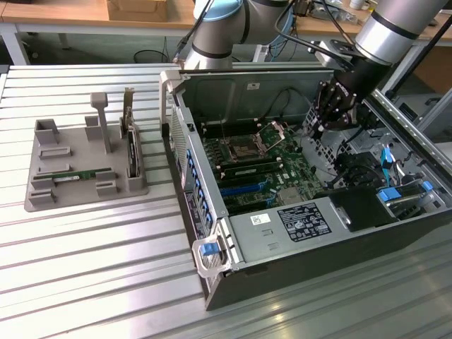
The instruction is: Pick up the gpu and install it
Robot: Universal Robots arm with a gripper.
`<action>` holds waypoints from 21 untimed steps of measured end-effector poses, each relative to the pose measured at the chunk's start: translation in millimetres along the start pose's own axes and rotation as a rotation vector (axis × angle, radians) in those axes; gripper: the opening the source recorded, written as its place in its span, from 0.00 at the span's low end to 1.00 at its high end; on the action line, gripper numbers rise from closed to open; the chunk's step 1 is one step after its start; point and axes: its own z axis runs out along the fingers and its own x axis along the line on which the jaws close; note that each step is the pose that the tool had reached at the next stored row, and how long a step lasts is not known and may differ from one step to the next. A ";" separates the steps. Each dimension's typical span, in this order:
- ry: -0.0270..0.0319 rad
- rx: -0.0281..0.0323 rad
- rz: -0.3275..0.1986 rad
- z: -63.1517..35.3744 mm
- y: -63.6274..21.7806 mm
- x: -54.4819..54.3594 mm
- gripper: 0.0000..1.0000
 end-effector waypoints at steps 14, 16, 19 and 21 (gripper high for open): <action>-0.0125 -0.0021 0.083 0.0 0.0 0.0 0.10; -0.0137 -0.0023 0.092 0.0 0.0 0.0 0.10; -0.0153 -0.0026 0.103 0.0 0.0 0.0 0.10; -0.0167 -0.0028 0.112 0.0 0.0 0.0 0.10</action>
